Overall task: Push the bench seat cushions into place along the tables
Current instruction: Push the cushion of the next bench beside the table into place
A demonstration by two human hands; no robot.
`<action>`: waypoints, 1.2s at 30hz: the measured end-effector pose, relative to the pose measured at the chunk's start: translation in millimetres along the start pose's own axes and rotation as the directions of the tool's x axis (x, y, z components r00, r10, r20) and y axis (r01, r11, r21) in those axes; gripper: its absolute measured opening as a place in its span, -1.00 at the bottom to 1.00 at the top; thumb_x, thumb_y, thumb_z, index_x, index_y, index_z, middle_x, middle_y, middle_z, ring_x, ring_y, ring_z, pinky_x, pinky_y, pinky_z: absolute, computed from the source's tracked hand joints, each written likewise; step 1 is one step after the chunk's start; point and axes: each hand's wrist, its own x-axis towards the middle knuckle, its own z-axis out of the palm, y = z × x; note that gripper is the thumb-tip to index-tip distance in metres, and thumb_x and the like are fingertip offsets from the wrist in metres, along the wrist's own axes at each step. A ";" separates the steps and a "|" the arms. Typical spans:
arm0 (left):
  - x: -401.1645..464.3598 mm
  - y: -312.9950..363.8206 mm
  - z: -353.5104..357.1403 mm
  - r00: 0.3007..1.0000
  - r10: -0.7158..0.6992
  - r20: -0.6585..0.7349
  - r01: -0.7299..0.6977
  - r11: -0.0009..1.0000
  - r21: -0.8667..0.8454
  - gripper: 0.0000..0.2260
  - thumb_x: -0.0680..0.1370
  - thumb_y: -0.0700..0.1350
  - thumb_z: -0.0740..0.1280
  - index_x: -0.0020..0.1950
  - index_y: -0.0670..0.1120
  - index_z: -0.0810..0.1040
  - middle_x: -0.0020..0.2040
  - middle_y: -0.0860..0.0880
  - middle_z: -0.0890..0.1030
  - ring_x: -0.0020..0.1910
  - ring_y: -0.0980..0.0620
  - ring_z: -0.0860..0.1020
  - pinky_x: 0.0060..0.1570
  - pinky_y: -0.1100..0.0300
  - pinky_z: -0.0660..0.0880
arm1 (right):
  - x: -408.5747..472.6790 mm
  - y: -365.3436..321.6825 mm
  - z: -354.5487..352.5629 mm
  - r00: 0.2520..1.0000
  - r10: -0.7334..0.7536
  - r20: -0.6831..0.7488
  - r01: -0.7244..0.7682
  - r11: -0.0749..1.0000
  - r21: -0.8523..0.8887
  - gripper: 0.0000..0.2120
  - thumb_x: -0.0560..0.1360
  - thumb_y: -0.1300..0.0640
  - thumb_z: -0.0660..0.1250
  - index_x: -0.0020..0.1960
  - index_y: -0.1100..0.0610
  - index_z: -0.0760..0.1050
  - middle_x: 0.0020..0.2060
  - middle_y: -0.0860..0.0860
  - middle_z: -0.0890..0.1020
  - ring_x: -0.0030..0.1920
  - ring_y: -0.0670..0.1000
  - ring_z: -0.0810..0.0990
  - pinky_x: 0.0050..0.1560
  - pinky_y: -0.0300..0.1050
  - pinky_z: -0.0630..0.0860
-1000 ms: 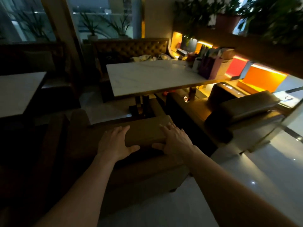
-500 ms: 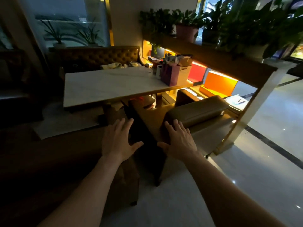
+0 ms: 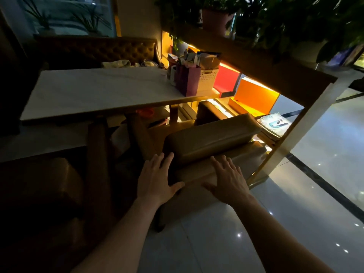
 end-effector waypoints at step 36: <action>152.5 66.9 269.1 0.935 -0.353 0.035 0.335 0.911 0.242 -0.06 0.32 0.32 0.47 0.56 -0.01 0.16 0.43 -0.03 0.30 0.40 -0.12 0.29 0.43 -0.06 0.25 | 256.9 229.7 173.9 0.930 -0.227 0.289 0.251 0.967 -0.048 0.17 0.34 -0.26 0.50 0.61 -0.01 -0.24 0.59 0.21 -0.15 0.57 0.27 -0.23 0.52 0.36 -0.10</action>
